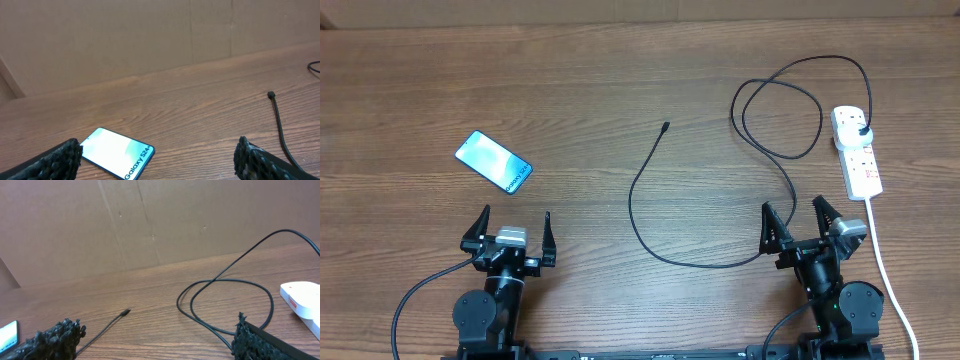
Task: Plug charger to phone and switch on socket
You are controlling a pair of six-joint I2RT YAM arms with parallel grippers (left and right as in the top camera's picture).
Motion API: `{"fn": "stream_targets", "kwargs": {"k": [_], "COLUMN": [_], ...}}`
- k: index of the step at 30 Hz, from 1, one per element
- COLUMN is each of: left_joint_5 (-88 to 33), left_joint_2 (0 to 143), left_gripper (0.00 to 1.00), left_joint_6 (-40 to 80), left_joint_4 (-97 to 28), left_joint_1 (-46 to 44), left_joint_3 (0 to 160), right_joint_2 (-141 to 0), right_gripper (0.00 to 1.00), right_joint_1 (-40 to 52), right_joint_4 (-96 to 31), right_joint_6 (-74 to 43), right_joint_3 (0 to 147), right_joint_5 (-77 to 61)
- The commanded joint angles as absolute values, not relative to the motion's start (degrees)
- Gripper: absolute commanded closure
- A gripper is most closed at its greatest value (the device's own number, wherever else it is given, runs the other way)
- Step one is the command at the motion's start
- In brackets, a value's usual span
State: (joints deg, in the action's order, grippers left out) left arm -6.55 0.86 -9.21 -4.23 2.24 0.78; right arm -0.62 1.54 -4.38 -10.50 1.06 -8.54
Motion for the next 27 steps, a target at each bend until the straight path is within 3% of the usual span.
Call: {"fn": "stream_targets", "kwargs": {"k": [1, 27], "left_joint_5": [-5.7, -5.3], "left_joint_2": [0.3, 0.3], "left_gripper": [0.00, 0.00], "left_joint_6": [-9.6, -11.4], "left_joint_4": [-4.0, -4.0], "left_joint_1": [1.8, 1.8], "left_joint_3": [0.3, 0.3], "right_joint_2": [-0.2, -0.2], "right_gripper": [0.00, 0.00], "right_joint_1": [1.3, 1.3], "right_joint_4": [-4.1, -4.1], "right_joint_6": [-10.4, -10.4], "right_joint_3": [0.4, 0.4], "right_joint_5": [-8.0, -8.0]}}
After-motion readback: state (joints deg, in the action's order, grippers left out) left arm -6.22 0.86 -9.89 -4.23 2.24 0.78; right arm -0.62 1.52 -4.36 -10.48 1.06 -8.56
